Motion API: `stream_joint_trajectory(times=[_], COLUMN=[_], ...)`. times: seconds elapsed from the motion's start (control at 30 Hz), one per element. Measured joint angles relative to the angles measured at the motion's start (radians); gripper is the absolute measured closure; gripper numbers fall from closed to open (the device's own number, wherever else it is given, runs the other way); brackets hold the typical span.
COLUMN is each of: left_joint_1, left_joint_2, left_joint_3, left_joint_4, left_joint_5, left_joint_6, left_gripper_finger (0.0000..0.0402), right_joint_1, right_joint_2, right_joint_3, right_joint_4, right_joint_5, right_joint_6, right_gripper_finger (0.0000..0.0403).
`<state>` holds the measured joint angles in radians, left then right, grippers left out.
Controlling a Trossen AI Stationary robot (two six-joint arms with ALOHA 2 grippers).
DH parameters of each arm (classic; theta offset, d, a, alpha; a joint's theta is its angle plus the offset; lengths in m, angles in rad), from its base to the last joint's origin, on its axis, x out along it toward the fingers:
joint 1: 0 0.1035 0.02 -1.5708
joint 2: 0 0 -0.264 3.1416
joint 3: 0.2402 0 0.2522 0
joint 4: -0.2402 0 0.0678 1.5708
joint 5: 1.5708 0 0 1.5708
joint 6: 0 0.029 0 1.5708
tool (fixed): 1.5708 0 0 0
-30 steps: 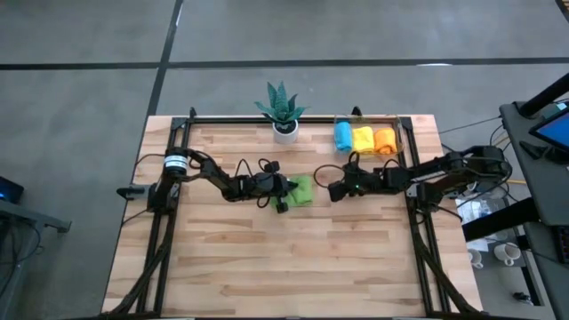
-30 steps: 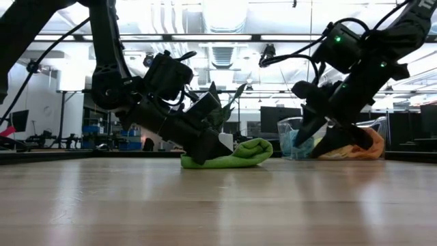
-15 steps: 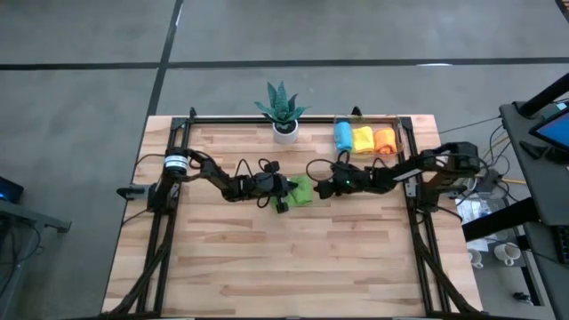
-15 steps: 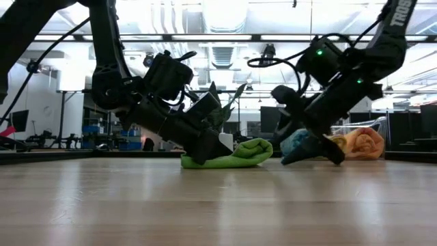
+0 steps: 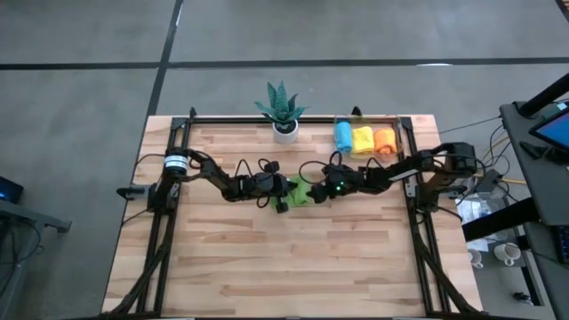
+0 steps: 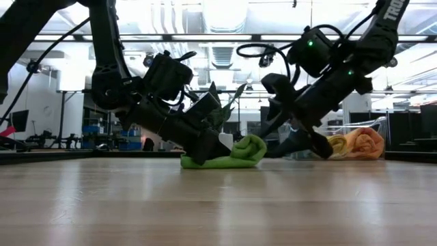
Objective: Roll microfiber towels into tight, uniform cylinder then place into a basket
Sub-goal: Roll the green microfiber cloth
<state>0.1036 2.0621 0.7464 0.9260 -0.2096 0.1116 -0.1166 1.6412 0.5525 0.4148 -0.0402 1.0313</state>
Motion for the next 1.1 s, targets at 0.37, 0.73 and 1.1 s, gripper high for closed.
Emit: stream_joint_trajectory(times=[0.37,0.73,1.1], left_joint_1=[0.0,0.0,-0.001], left_joint_2=[0.0,0.0,0.0], left_joint_3=[0.0,0.0,0.0], left_joint_4=[0.0,0.0,-0.001], left_joint_5=[0.0,0.0,0.0], left_joint_6=[0.0,-0.001,-0.002], left_gripper_finger=[0.0402,0.0402,0.0402], right_joint_1=[0.002,0.0,0.001], right_joint_2=[-0.082,-0.021,0.036], right_joint_3=[-0.003,0.018,0.115], right_joint_4=[-0.078,-0.089,-0.118], right_joint_5=[0.01,0.068,0.06], right_joint_6=[0.004,0.095,0.037], right_gripper_finger=[0.0183,0.0183,0.0183])
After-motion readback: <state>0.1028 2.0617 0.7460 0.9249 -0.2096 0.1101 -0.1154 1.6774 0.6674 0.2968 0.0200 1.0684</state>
